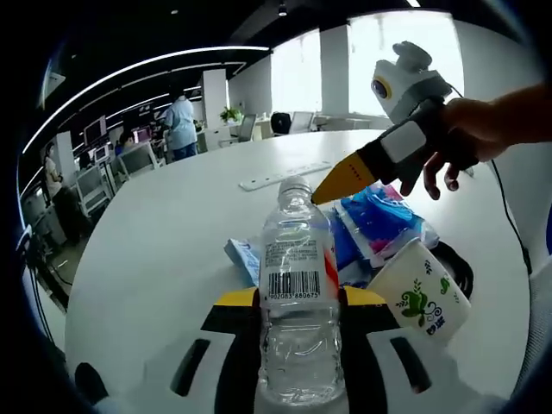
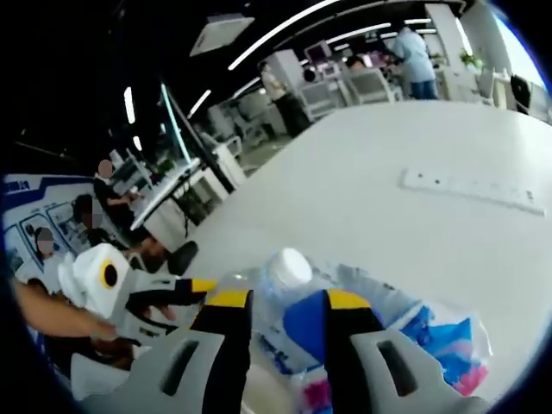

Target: Arrange the tabletop items into an orderly group along one side of the table until the central work area is clear of visible clutter.

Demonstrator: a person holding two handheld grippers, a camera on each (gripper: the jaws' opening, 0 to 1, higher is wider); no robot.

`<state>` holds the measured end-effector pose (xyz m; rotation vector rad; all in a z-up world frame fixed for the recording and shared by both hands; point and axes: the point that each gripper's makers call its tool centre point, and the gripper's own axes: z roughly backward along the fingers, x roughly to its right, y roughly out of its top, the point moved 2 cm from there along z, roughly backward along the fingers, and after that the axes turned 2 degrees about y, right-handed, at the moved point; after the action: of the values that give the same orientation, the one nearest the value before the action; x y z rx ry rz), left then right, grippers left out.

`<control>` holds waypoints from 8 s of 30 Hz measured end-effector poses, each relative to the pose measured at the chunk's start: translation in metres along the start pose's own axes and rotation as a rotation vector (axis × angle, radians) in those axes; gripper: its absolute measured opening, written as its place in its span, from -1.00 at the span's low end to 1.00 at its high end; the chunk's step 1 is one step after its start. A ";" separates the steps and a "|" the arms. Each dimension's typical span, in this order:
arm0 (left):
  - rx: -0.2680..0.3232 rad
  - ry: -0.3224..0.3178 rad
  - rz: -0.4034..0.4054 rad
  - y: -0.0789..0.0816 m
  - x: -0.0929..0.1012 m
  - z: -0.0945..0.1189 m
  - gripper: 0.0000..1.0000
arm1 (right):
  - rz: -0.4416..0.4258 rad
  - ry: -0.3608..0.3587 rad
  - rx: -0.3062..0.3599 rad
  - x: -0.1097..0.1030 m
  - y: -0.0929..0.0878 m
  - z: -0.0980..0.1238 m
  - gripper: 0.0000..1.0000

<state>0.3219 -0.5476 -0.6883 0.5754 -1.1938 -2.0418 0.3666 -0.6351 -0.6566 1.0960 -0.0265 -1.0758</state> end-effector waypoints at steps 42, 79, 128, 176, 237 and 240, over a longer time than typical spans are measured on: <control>0.072 -0.069 -0.073 -0.004 0.002 0.029 -0.23 | 0.108 0.030 -0.013 -0.062 0.018 0.007 -0.60; -0.070 -0.049 -0.131 -0.020 -0.025 0.061 -0.22 | 0.391 0.101 -0.040 -0.148 0.015 -0.001 -0.63; -0.075 -0.050 -0.122 -0.027 -0.045 0.078 -0.11 | 0.466 0.165 0.024 -0.190 0.019 -0.024 -0.61; -0.066 0.110 -0.028 -0.017 -0.058 0.079 -0.05 | 0.521 0.083 0.102 -0.134 0.010 0.042 0.17; -0.102 0.315 0.111 -0.016 -0.055 0.055 -0.27 | 0.456 -0.070 0.198 -0.077 -0.025 0.141 0.71; -0.104 0.311 0.114 -0.016 -0.055 0.055 -0.28 | 0.452 -0.081 0.202 -0.074 -0.026 0.146 0.71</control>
<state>0.3167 -0.4696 -0.6745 0.7258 -0.9106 -1.8268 0.2370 -0.6856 -0.5672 1.1559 -0.4362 -0.7183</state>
